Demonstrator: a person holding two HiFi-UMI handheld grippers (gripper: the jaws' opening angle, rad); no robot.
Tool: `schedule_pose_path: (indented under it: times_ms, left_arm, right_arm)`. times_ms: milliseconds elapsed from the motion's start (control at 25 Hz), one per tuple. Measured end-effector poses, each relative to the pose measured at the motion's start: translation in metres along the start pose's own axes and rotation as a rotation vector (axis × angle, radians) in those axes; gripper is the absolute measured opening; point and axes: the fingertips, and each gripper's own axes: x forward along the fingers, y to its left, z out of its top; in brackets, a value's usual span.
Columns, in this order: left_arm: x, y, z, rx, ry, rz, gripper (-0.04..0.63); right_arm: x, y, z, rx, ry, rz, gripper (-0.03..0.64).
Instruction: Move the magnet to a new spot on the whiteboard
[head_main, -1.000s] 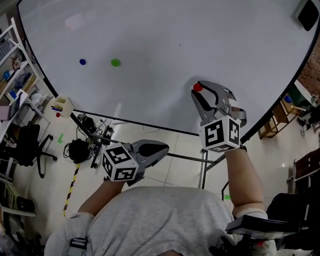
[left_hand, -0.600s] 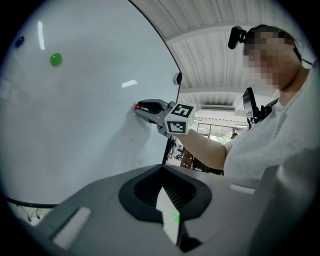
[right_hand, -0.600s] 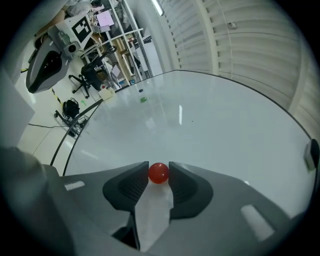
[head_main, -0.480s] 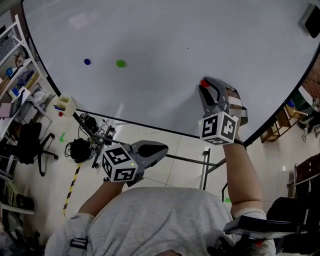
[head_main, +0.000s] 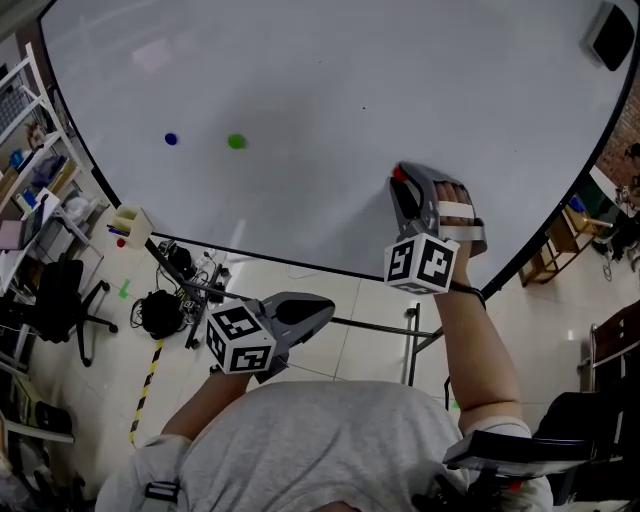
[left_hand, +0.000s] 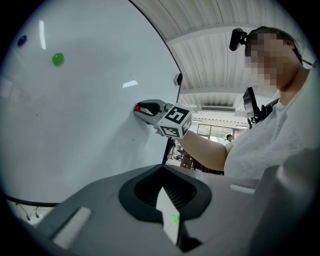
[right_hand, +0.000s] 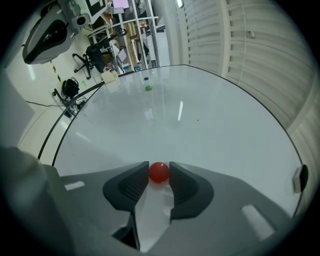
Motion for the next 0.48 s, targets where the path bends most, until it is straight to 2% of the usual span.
schedule_pose_path:
  times_ms: [40,80,160,240,320,440,480]
  left_arm:
    - [0.001,-0.001,0.001,0.0,-0.001,-0.001,-0.018]
    - [0.0,-0.001,0.001,0.0,-0.001,-0.001,-0.018]
    - [-0.002,0.001,0.001,-0.001,-0.003,0.001,-0.018]
    - [-0.003,0.001,0.001,-0.003,-0.005,0.002,-0.018]
    - [-0.004,0.0,0.002,-0.003,-0.009,0.001,-0.018]
    - [-0.005,0.002,0.004,-0.003,-0.015,0.003,-0.018]
    - [-0.006,0.003,0.005,-0.002,-0.017,0.003,-0.018]
  right_arm:
    - [-0.001,-0.002,0.0,-0.001,0.001,-0.009,0.122]
    - [-0.004,-0.006,0.0,0.001,0.0,-0.024,0.173]
    - [-0.01,-0.013,0.002,0.026,-0.009,-0.049,0.204]
    - [-0.021,-0.015,0.004,0.119,-0.038,-0.032,0.202]
    - [-0.037,-0.008,0.006,0.287,-0.093,0.049,0.202]
    - [-0.068,0.024,0.021,0.583,-0.223,0.283,0.182]
    - [-0.078,0.039,0.026,0.66,-0.267,0.366,0.157]
